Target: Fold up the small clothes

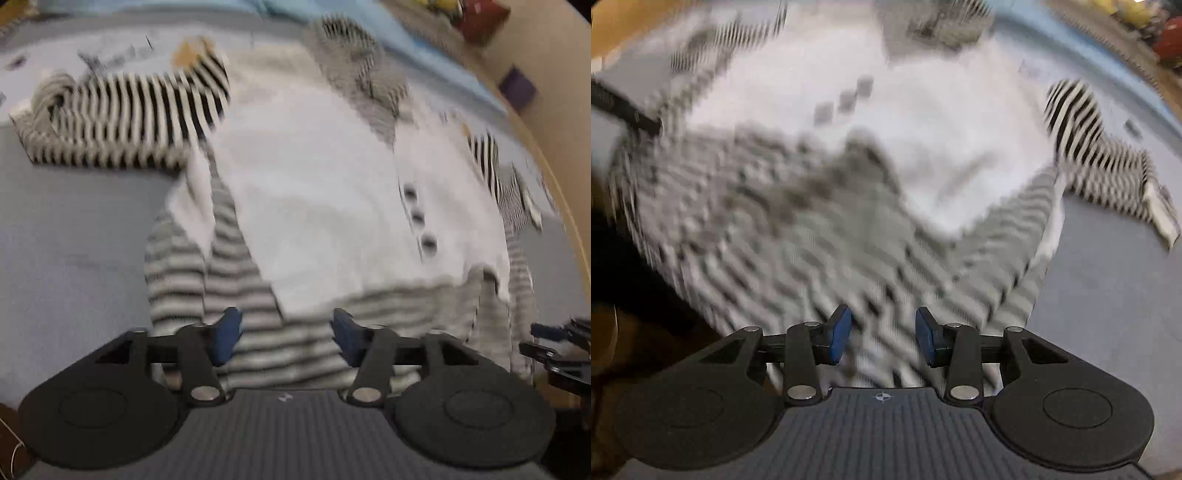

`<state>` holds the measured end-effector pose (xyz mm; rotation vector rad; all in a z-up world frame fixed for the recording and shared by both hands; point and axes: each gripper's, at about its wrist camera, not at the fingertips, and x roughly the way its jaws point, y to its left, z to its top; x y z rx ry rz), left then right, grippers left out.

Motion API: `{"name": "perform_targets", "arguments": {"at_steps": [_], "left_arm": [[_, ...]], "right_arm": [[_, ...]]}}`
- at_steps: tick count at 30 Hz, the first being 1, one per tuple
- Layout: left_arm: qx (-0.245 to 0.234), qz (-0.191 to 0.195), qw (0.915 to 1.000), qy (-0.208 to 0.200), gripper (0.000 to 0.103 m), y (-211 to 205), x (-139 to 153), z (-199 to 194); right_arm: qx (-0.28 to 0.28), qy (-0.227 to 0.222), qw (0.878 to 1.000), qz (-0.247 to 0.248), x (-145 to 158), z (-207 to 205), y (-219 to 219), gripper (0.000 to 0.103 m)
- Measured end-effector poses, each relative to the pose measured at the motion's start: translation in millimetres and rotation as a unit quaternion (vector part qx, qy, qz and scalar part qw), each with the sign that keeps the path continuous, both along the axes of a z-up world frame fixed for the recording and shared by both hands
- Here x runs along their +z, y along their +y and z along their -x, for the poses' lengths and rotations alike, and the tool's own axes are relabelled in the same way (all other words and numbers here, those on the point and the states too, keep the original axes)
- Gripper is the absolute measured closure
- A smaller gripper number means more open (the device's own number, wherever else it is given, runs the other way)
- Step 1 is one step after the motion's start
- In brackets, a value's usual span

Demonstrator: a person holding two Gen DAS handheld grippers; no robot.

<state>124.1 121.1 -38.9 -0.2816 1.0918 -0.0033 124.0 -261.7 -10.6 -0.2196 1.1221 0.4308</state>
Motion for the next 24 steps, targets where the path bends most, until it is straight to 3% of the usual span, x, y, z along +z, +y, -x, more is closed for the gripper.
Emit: {"name": "perform_targets", "arguments": {"at_steps": [5,7,9,11,14,18,21,22,23,24], "left_arm": [[0.043,-0.012,0.9967,-0.068,0.036,-2.6,35.2,-13.6],[0.054,-0.014,0.9914,-0.118,0.028,-0.4,53.7,-15.7],[0.064,-0.042,0.9836,-0.163,0.022,5.9,64.0,-21.8],[0.086,-0.069,0.9818,-0.155,0.022,17.1,62.3,-40.2],[0.126,-0.053,0.9785,-0.155,0.022,44.3,66.9,-73.4],[0.152,-0.069,0.9693,-0.18,0.022,83.7,72.9,-105.0],[0.176,-0.07,0.9661,-0.176,0.023,125.8,52.1,-114.0],[0.191,-0.07,0.966,-0.159,0.028,141.8,41.7,-116.5],[0.221,-0.065,0.9647,-0.128,0.044,159.9,30.9,-119.9],[0.248,-0.044,0.9607,-0.117,0.05,177.0,23.7,-119.2]], "right_arm": [[-0.088,-0.058,0.992,-0.067,27.2,-20.6,-8.5,0.062],[-0.12,-0.089,0.985,-0.086,37.1,-26.2,-11.4,0.062],[-0.151,-0.117,0.975,-0.109,44.4,-34.4,-16.7,0.062],[-0.188,-0.14,0.963,-0.136,51.0,-41.8,-19.4,0.062],[-0.209,-0.159,0.951,-0.165,60.6,-48.8,-20.5,0.062],[-0.174,-0.188,0.961,-0.106,71.0,-62.3,1.0,0.062],[-0.143,-0.193,0.966,-0.099,89.1,-83.5,19.7,0.062],[-0.133,-0.195,0.967,-0.092,95.9,-95.9,28.3,0.062],[-0.125,-0.2,0.968,-0.085,102.5,-104.3,37.9,0.062],[-0.118,-0.209,0.967,-0.083,108.0,-117.4,48.9,0.062]]}}
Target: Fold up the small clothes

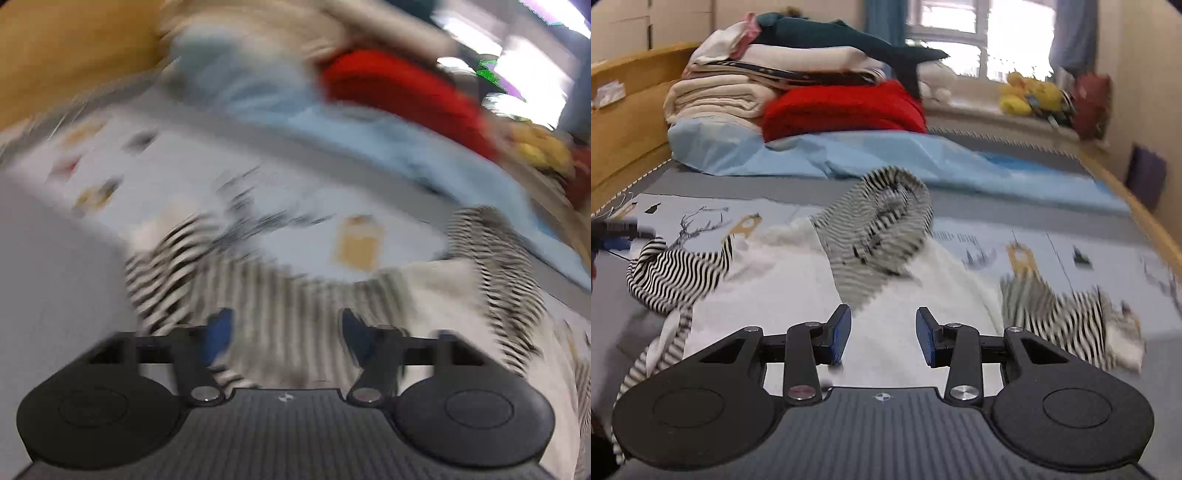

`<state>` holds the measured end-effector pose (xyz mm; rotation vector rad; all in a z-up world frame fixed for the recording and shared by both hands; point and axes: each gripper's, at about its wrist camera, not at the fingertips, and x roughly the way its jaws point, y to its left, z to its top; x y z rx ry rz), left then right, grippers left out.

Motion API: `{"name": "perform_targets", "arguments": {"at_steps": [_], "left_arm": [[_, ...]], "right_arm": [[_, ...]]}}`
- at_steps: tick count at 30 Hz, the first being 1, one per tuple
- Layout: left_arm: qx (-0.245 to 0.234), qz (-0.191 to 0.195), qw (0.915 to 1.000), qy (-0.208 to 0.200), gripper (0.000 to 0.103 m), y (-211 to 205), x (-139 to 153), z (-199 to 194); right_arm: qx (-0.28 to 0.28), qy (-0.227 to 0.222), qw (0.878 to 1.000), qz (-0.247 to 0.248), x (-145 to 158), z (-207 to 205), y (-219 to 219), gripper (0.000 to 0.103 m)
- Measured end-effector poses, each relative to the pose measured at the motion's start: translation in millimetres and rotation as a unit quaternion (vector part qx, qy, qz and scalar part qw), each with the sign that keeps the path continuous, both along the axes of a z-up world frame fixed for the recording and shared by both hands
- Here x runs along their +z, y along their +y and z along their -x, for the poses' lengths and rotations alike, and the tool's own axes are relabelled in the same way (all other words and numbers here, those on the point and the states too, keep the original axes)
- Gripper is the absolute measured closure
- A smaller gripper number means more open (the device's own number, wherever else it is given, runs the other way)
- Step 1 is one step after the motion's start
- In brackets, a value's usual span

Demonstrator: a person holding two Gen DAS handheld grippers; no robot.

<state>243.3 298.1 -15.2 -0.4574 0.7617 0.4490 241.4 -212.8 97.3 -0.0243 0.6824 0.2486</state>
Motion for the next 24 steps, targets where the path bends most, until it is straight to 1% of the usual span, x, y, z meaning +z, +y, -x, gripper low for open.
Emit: {"name": "perform_targets", "arguments": {"at_steps": [1,2,3,4,5,6,7,8,10,11,12,15,17,18,19,20,21,22,23,24], "left_arm": [[0.02,0.028,0.9994,-0.004,0.062,16.4,-4.6,1.3],[0.042,0.047,0.9979,-0.011,0.075,33.5,-7.8,3.5],[0.059,0.045,0.9971,-0.014,0.078,46.0,-9.2,6.0],[0.074,0.035,0.9965,-0.015,0.079,56.8,-9.6,7.7],[0.092,0.027,0.9953,-0.015,0.079,69.1,-10.3,9.0],[0.111,0.027,0.9934,-0.017,0.079,81.0,-13.1,12.2],[0.127,0.03,0.9913,-0.02,0.078,92.6,-16.7,13.2],[0.144,0.034,0.9889,-0.02,0.074,104.9,-21.8,14.3],[0.166,0.044,0.985,-0.017,0.068,127.4,-33.4,14.5],[0.174,0.054,0.983,-0.02,0.064,135.2,-38.2,15.7],[0.182,0.069,0.9806,-0.026,0.063,144.4,-44.5,15.9],[0.191,0.119,0.9737,-0.038,0.061,163.2,-64.7,12.3],[0.182,0.145,0.9721,-0.031,0.061,167.8,-78.0,5.3],[0.177,0.143,0.9733,-0.029,0.061,167.7,-81.2,2.1],[0.171,0.129,0.9762,-0.03,0.063,165.0,-80.5,-0.7],[0.163,0.116,0.9795,-0.026,0.071,162.1,-78.3,-4.2],[0.157,0.109,0.9812,-0.024,0.085,158.5,-75.6,-5.2],[0.163,0.099,0.9815,-0.018,0.097,154.7,-72.0,-5.3],[0.182,0.083,0.9798,-0.009,0.098,151.3,-66.7,-2.8],[0.212,0.07,0.9748,0.005,0.098,148.3,-59.9,-1.2]], "right_arm": [[0.003,-0.004,1.0,-0.002,4.8,-9.2,10.7,0.062],[0.005,-0.006,1.0,-0.008,6.6,-20.7,20.8,0.062],[0.008,-0.008,1.0,-0.019,6.9,-35.2,33.6,0.062],[0.011,-0.008,1.0,-0.027,6.8,-44.8,44.6,0.063],[0.014,-0.008,0.999,-0.035,4.6,-55.1,54.8,0.068],[0.02,-0.009,0.999,-0.041,0.8,-64.2,65.6,0.08],[0.025,-0.012,0.999,-0.047,-4.6,-71.1,75.3,0.088],[0.03,-0.018,0.998,-0.051,-11.0,-74.9,82.9,0.097],[0.035,-0.024,0.997,-0.061,-25.6,-75.5,91.5,0.097],[0.035,-0.01,0.997,-0.063,-35.1,-77.0,95.4,0.098],[0.031,0.02,0.997,-0.066,-45.2,-81.7,99.8,0.098],[0.045,0.077,0.99,-0.111,-61.4,-93.1,105.4,0.097],[0.064,0.088,0.988,-0.11,-66.0,-98.8,111.2,0.097],[0.066,0.084,0.989,-0.1,-67.3,-100.3,113.8,0.097],[0.064,0.083,0.99,-0.095,-69.2,-101.5,115.6,0.097],[0.061,0.087,0.99,-0.097,-71.0,-102.4,115.9,0.097],[0.058,0.095,0.988,-0.103,-73.6,-104.0,115.7,0.097],[0.053,0.106,0.987,-0.112,-76.9,-105.6,114.7,0.097],[0.05,0.114,0.985,-0.117,-78.7,-106.1,112.4,0.097],[0.045,0.121,0.984,-0.12,-80.8,-106.7,111.0,0.097]]}}
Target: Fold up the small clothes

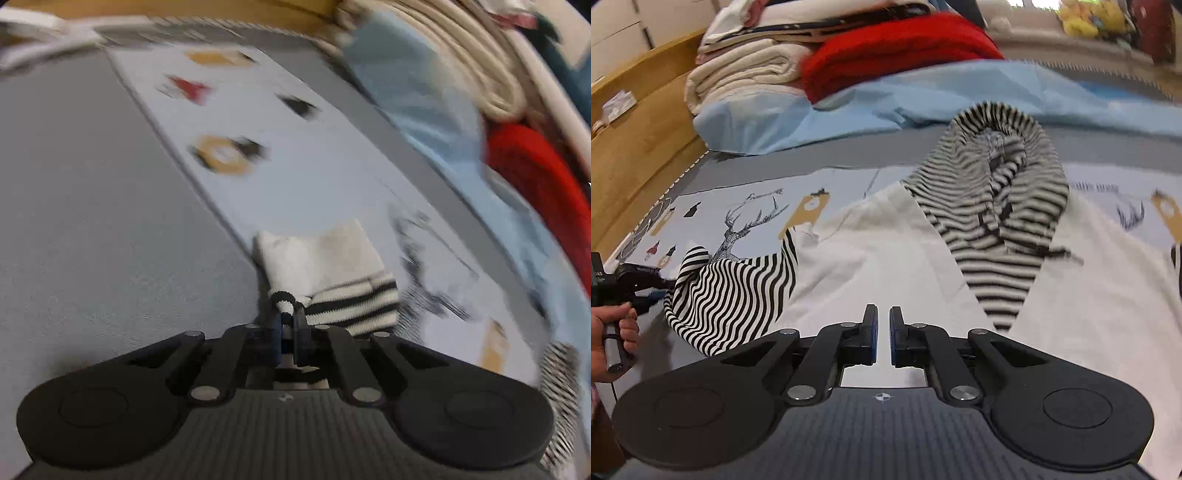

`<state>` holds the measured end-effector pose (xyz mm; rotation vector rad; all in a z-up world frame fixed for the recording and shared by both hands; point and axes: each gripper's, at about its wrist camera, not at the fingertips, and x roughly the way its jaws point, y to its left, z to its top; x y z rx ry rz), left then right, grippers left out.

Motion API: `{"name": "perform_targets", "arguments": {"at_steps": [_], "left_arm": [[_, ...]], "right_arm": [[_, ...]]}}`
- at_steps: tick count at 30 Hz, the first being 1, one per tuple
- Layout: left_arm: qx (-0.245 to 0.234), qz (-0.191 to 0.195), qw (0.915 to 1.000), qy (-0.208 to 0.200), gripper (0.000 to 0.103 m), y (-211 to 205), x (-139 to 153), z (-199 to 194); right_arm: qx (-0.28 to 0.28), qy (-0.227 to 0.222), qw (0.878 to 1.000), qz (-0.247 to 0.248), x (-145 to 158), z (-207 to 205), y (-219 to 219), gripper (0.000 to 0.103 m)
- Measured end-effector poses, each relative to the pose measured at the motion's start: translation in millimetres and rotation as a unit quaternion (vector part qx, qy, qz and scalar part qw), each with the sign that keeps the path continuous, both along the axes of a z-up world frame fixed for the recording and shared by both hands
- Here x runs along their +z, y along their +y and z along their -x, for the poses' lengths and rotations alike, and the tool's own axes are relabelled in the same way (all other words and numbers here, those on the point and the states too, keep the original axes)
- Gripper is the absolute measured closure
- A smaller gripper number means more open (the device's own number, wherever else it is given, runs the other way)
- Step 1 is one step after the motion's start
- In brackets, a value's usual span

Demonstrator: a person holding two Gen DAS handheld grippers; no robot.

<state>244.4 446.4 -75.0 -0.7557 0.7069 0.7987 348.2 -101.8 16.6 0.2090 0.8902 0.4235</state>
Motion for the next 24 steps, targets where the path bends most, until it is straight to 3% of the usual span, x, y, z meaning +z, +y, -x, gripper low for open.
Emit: {"name": "perform_targets", "arguments": {"at_steps": [3,5,8,11,15,18,19,21,22,24], "left_arm": [[0.059,-0.014,0.9981,-0.011,0.098,-18.2,33.9,13.9],[0.047,-0.064,0.9964,-0.031,0.098,-44.7,64.8,15.8],[-0.025,-0.112,0.9898,-0.085,0.098,-97.4,102.0,5.5],[-0.125,-0.117,0.9774,-0.124,0.098,-167.1,125.3,-14.5],[-0.257,-0.077,0.9495,-0.163,0.098,-273.6,139.1,-39.9],[-0.352,-0.014,0.9205,-0.17,0.097,-351.8,122.0,-56.3],[-0.384,0.006,0.9088,-0.162,0.094,-373.9,109.6,-61.3],[-0.441,0.067,0.8864,-0.124,0.077,-405.5,78.8,-69.6],[-0.453,0.094,0.8802,-0.106,0.074,-412.6,68.1,-73.0],[-0.445,0.114,0.8835,-0.093,0.074,-408.6,63.2,-77.3]], "right_arm": [[-0.018,0.012,1.0,0.006,-4.0,0.4,-10.9,0.097],[-0.034,0.024,0.999,0.007,-7.7,-1.8,-17.7,0.097],[-0.066,0.049,0.997,-0.002,-12.6,-4.7,-32.0,0.097],[-0.093,0.063,0.994,-0.019,-13.6,-5.3,-49.0,0.097],[-0.127,0.067,0.989,-0.034,-11.6,-5.4,-75.0,0.097],[-0.167,0.071,0.982,-0.047,-10.7,-6.0,-101.3,0.097],[-0.184,0.072,0.979,-0.053,-10.8,-5.7,-111.7,0.097],[-0.217,0.076,0.971,-0.062,-12.9,-5.0,-131.5,0.096],[-0.235,0.079,0.967,-0.066,-15.5,-5.0,-142.5,0.096],[-0.262,0.09,0.958,-0.073,-21.3,-5.2,-158.9,0.096]]}}
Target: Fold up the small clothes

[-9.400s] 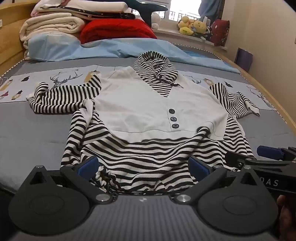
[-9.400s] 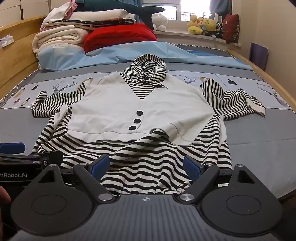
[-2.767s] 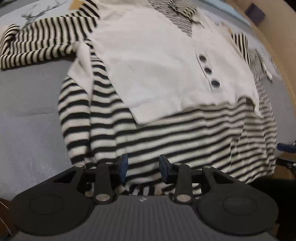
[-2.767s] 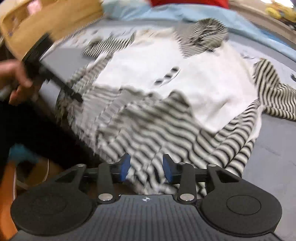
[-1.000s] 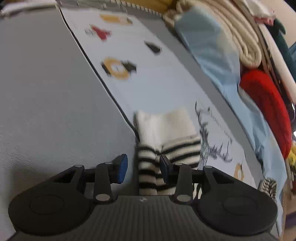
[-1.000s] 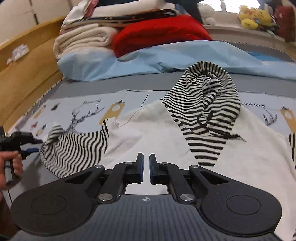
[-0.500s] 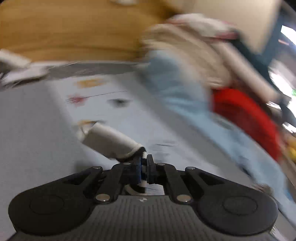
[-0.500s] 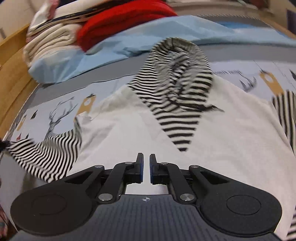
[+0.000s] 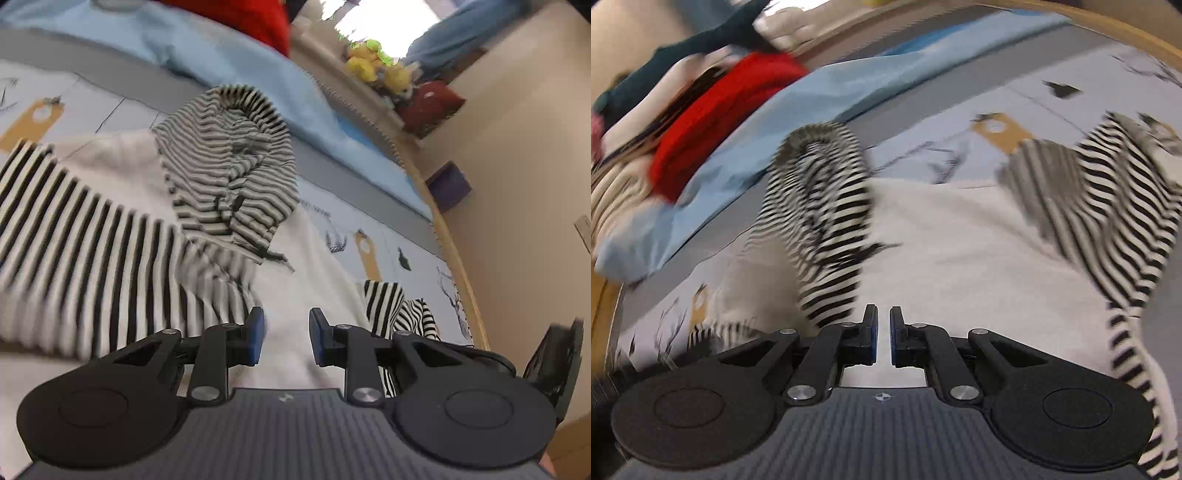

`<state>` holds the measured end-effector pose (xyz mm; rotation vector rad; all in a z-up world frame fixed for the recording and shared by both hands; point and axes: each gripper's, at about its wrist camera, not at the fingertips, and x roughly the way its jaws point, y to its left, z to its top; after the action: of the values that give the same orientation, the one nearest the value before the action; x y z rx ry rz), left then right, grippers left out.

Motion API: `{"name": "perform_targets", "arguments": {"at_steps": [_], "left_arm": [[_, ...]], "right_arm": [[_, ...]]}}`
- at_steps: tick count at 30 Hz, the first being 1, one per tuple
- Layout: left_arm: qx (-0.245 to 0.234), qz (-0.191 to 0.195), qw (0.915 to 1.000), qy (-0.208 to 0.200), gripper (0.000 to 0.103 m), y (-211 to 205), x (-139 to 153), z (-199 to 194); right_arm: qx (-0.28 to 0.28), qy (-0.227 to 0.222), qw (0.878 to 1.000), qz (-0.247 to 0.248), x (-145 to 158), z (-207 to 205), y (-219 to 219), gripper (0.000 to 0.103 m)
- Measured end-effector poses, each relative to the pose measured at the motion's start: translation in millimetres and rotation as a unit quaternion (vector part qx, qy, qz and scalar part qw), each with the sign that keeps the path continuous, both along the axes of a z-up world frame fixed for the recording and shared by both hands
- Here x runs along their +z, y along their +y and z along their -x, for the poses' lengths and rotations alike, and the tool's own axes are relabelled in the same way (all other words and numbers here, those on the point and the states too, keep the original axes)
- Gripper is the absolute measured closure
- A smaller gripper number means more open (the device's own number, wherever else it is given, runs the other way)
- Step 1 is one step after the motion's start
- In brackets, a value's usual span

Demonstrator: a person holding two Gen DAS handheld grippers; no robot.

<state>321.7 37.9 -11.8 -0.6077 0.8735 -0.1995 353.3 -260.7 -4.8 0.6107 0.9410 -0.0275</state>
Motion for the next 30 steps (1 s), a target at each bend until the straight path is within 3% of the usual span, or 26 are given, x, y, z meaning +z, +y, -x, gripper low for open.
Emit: {"name": "perform_targets", "arguments": {"at_steps": [2,4,8,12,17,19,20,21,24,27,28,30], "left_arm": [[0.026,-0.006,0.9994,-0.023,0.071,18.6,9.6,-2.5],[0.074,-0.035,0.996,-0.035,0.07,46.8,17.6,-6.3],[0.184,-0.093,0.9785,-0.005,0.07,100.2,11.6,-8.3],[0.239,-0.067,0.9686,0.022,0.07,140.8,6.9,-4.7],[0.261,-0.081,0.9617,0.021,0.07,169.5,12.2,-2.0],[0.269,-0.081,0.9597,0.02,0.07,185.2,17.8,-6.4],[0.274,-0.084,0.9579,0.02,0.07,189.7,18.0,-6.3],[0.278,-0.086,0.9566,0.021,0.07,191.5,20.0,-10.5],[0.284,-0.089,0.9545,0.021,0.07,197.6,22.5,-9.2],[0.278,-0.091,0.9558,0.027,0.07,197.4,20.1,-11.2],[0.273,-0.092,0.9572,0.03,0.07,195.5,18.9,-12.7],[0.257,-0.096,0.9608,0.04,0.07,189.3,14.5,-17.7]], "right_arm": [[-0.014,0.008,1.0,-0.013,-6.9,-0.5,-10.0,0.092],[-0.015,0.012,1.0,-0.024,-15.8,-2.1,-13.2,0.088],[-0.003,0.039,0.998,-0.052,-38.7,-9.0,-8.3,0.075],[0.001,0.056,0.997,-0.06,-60.9,-18.3,4.4,0.074],[-0.013,0.078,0.994,-0.078,-86.5,-31.1,15.1,0.073],[-0.009,0.066,0.996,-0.062,-85.5,-33.6,19.8,0.076],[-0.005,0.059,0.997,-0.052,-83.3,-34.7,22.3,0.095],[0.002,0.048,0.998,-0.045,-80.3,-35.4,24.8,0.098],[-0.001,0.004,0.999,-0.048,-57.6,-30.6,22.7,0.099],[-0.006,-0.081,0.995,-0.053,-10.0,-12.2,14.0,0.099],[-0.013,-0.105,0.994,-0.042,3.5,-4.3,7.7,0.099],[-0.033,-0.113,0.993,0.009,11.3,5.8,-5.9,0.099]]}}
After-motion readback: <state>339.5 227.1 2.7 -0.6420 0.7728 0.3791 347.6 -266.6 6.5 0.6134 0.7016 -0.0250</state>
